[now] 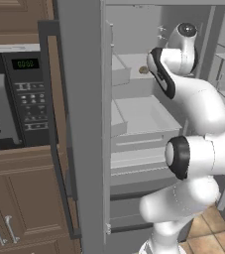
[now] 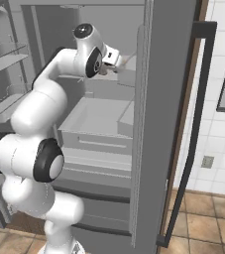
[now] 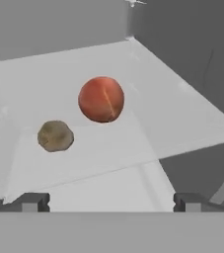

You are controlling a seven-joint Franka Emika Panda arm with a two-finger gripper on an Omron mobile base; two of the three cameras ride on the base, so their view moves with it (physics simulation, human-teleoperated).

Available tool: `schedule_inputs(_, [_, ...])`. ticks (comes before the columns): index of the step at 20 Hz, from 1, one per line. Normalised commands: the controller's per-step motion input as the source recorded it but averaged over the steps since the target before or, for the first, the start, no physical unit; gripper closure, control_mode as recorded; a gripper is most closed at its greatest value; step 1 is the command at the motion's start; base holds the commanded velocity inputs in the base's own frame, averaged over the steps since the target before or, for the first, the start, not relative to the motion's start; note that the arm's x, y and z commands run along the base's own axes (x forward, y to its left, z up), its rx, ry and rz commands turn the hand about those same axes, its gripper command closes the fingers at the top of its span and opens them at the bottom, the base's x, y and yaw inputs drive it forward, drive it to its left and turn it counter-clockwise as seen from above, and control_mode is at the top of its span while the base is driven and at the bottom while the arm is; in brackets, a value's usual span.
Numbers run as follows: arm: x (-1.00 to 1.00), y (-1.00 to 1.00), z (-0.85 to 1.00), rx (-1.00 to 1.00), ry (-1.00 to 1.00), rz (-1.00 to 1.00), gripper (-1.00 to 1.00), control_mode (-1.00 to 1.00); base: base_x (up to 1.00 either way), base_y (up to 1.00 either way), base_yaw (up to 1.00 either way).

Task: Grab the onion and garlic from the fridge, place them in the blender, close the lid, and turn on the blender to create a marinade.

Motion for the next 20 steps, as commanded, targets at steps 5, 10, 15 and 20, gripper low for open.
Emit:
schedule_inputs(5, [0.49,-0.01,-0.15,0.00,0.12,0.05,-1.00,-1.00,0.00,0.00,0.00])
schedule_inputs(10, [0.53,0.00,-0.07,0.00,0.07,0.03,-1.00,-1.00,0.00,0.00,0.00])
schedule_inputs(15, [0.39,-0.03,-0.03,0.00,0.01,0.01,-1.00,-1.00,0.00,0.00,0.00])
schedule_inputs(20, [0.36,-0.01,-0.16,0.00,0.02,0.00,-1.00,-1.00,0.00,0.00,0.00])
